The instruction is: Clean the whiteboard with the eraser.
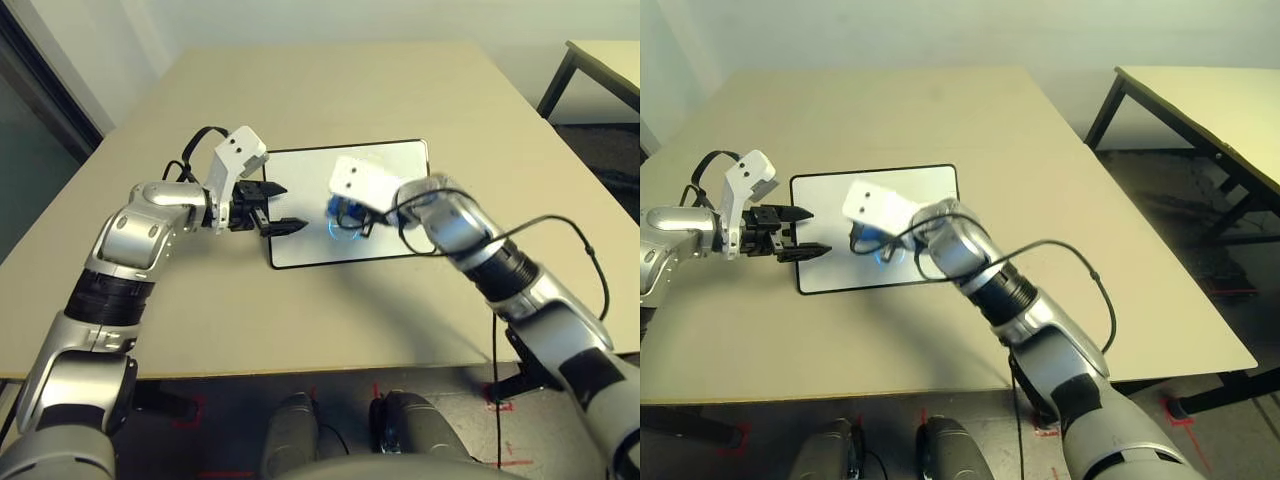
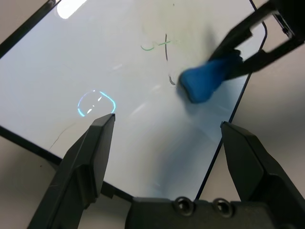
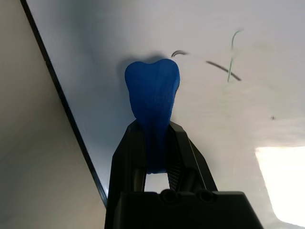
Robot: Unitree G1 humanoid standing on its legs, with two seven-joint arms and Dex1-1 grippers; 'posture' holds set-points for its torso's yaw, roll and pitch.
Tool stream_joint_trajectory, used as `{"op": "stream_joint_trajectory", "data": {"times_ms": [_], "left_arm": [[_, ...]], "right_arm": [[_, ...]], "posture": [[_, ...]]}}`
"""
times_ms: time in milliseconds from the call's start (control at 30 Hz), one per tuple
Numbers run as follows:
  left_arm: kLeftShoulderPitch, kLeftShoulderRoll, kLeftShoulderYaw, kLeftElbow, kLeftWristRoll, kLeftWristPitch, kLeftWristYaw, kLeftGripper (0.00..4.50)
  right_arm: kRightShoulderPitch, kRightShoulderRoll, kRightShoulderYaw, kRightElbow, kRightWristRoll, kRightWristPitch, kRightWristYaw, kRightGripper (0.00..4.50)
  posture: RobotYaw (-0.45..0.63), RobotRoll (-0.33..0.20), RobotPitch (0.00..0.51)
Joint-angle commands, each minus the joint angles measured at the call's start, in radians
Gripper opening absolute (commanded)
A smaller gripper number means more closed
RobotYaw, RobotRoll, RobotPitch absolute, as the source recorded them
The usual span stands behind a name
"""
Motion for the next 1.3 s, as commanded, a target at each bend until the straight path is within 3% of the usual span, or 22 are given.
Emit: {"op": "stream_joint_trajectory", "data": {"times_ms": [33,267,700,1100,1300], "left_arm": [[-0.008,0.001,-0.001,0.001,0.003,0.002,-0.002,4.5],[-0.01,-0.001,-0.003,0.002,0.003,0.004,-0.002,4.5],[-0.004,0.0,0.0,0.009,0.005,-0.003,0.0,4.5],[-0.005,-0.007,0.0,0.014,0.006,-0.008,0.002,4.5],[0.003,-0.004,0.003,0.008,0.004,-0.007,0.004,4.5]], "right_arm": [[-0.066,0.024,-0.031,0.092,-0.009,-0.038,-0.026,0.57],[-0.211,0.081,-0.105,0.319,-0.01,-0.138,-0.082,0.57],[-0.129,0.003,0.062,0.053,-0.05,-0.016,0.083,0.57],[-0.276,0.05,0.008,0.342,-0.082,-0.161,0.022,0.57],[-0.228,-0.003,0.038,0.303,-0.111,-0.165,0.073,0.57]], "posture": [[-0.02,0.0,0.05],[-0.02,0.0,0.05],[-0.02,0.0,0.048],[-0.01,0.0,0.041],[-0.01,0.0,0.039]]}}
